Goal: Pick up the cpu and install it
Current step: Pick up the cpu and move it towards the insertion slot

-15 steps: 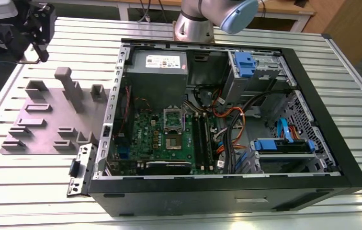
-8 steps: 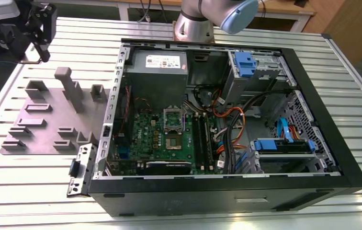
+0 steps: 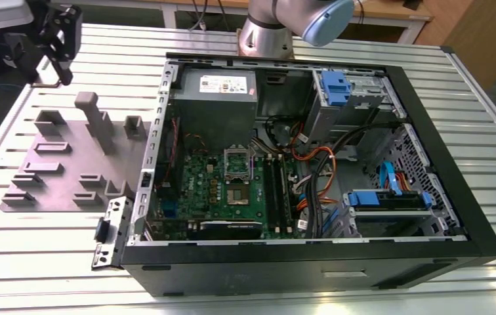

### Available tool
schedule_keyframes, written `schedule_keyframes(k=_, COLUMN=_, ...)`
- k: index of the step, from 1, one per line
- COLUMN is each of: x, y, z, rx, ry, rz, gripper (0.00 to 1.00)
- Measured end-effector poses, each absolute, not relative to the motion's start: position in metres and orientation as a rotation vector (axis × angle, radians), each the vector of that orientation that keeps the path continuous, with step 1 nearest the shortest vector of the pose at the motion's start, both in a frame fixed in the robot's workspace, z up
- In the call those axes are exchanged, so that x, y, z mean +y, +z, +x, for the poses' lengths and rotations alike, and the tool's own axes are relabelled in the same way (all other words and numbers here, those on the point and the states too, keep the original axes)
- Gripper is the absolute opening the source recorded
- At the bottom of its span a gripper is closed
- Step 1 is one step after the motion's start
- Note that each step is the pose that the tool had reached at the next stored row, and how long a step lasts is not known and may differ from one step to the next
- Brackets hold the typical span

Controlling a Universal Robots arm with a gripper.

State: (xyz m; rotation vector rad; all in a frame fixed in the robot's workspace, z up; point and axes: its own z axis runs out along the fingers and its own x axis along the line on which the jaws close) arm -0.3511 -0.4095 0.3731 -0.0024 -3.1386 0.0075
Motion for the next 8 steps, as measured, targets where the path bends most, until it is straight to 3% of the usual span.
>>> schedule_keyframes(k=8, x=-0.4095, y=0.3731, z=-0.3483, rx=-3.139, ry=0.007, rz=-0.002, gripper=0.47)
